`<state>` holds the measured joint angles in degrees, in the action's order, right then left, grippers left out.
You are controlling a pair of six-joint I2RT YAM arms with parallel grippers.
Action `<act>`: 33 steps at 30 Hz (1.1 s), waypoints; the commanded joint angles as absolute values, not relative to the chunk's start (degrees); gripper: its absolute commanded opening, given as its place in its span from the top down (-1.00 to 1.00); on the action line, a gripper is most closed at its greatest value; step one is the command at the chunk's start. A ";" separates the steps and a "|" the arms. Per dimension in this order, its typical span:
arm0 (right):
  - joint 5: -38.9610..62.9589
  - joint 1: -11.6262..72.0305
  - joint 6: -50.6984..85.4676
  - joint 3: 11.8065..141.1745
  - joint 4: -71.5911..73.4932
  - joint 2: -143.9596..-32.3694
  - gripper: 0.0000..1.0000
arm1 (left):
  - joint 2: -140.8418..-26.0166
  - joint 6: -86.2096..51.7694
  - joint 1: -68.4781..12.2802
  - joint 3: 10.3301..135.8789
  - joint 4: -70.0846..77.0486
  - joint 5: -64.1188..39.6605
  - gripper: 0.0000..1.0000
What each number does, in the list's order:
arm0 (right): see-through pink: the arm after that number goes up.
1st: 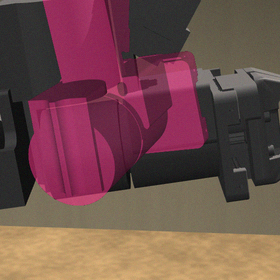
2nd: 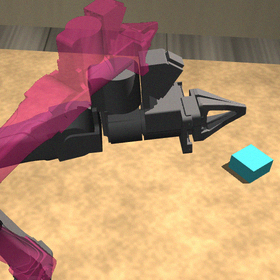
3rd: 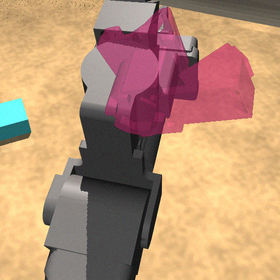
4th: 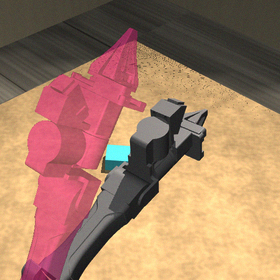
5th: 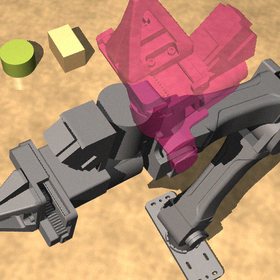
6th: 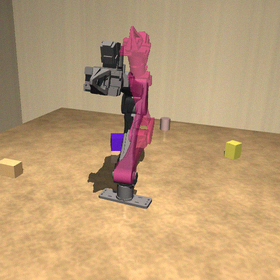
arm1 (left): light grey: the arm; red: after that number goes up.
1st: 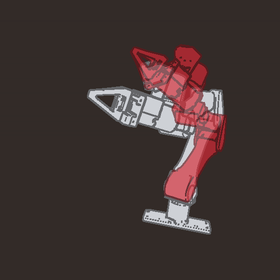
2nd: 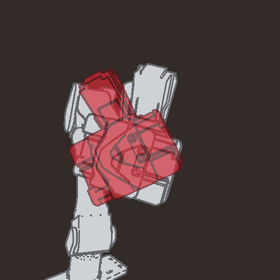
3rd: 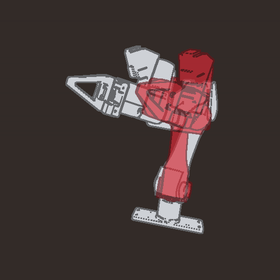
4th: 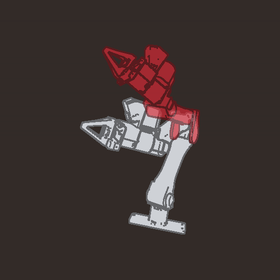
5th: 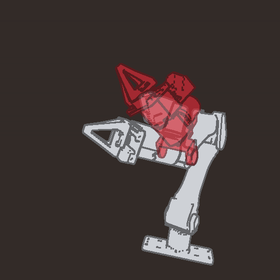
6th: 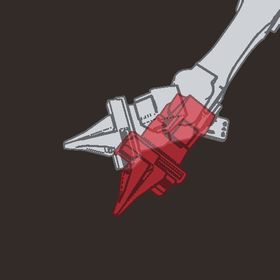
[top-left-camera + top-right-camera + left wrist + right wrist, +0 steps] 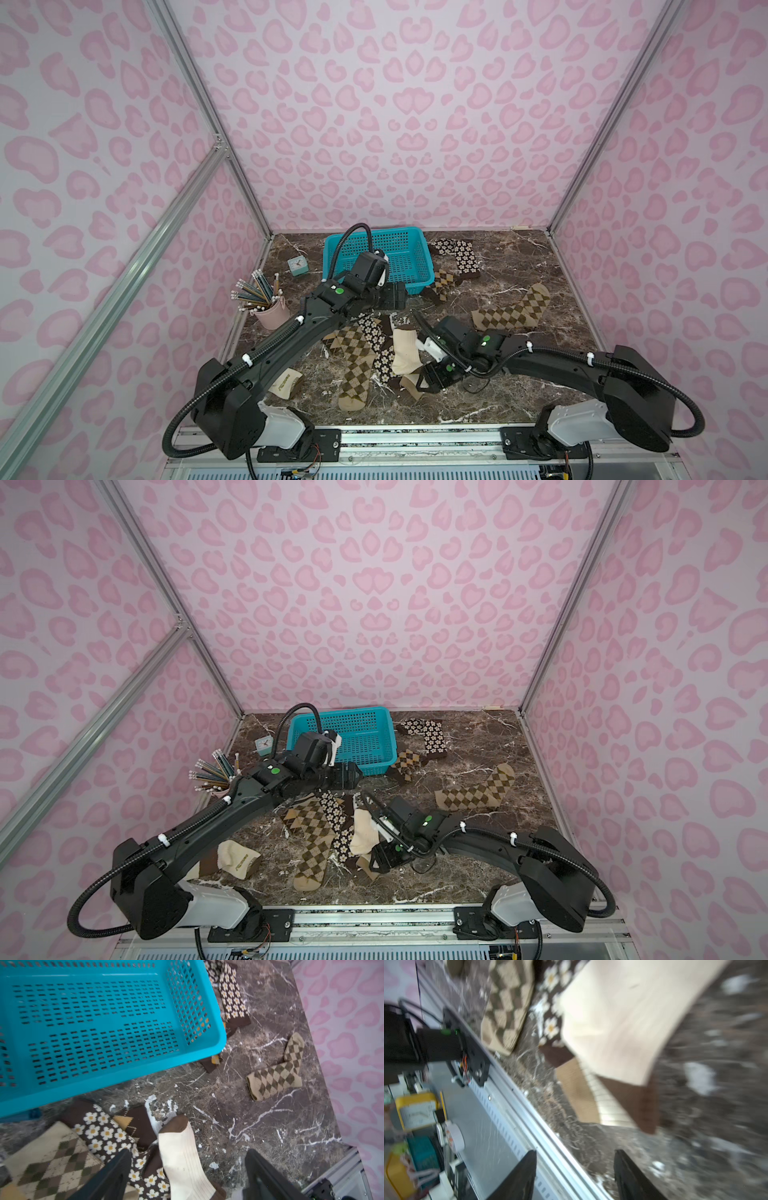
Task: Place the socks together as a pair
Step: Flatten out the sock at the center of the board.
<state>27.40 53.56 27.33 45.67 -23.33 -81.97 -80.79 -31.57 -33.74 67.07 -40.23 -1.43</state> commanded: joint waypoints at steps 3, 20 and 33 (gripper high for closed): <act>26.74 56.67 25.07 47.95 -20.32 -86.34 -0.26 | -77.16 -31.01 -32.02 67.18 -41.14 0.99 -0.80; 10.82 59.77 21.56 53.91 -23.05 -95.50 -0.08 | -67.79 -31.65 -30.85 60.07 -40.49 3.12 -0.80; 3.00 62.40 21.90 52.59 -24.72 -93.17 0.78 | -66.97 -30.54 -30.76 57.87 -39.94 4.69 -0.79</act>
